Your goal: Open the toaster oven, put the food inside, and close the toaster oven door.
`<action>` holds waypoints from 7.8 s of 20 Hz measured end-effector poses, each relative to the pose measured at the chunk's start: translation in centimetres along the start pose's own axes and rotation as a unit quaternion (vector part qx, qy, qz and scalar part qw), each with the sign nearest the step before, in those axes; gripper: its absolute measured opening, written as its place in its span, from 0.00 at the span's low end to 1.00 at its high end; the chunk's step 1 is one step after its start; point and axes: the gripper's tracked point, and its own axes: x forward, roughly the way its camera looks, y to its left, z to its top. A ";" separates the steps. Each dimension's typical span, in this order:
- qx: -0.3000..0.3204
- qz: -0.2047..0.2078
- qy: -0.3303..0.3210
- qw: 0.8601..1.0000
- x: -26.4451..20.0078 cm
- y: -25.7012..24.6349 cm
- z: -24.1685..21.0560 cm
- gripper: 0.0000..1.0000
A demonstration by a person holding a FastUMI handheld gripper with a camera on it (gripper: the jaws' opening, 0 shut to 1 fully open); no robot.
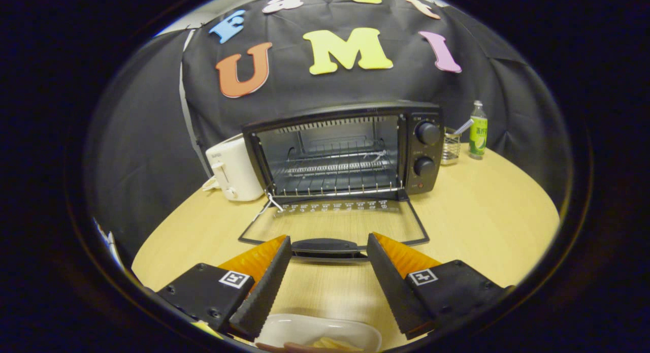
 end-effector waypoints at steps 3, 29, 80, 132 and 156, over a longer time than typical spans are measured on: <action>-0.019 0.001 -0.021 1.000 -3.8 0.0 1.0 0.98; 0.026 -0.083 0.087 0.992 -10.0 1.0 -14.6 0.92; 0.191 0.065 -0.113 0.973 17.8 -1.9 12.4 0.68; -0.012 -0.098 0.137 0.986 2.8 1.1 -6.6 1.00; -0.013 -0.106 0.100 0.989 3.4 0.2 -5.3 1.00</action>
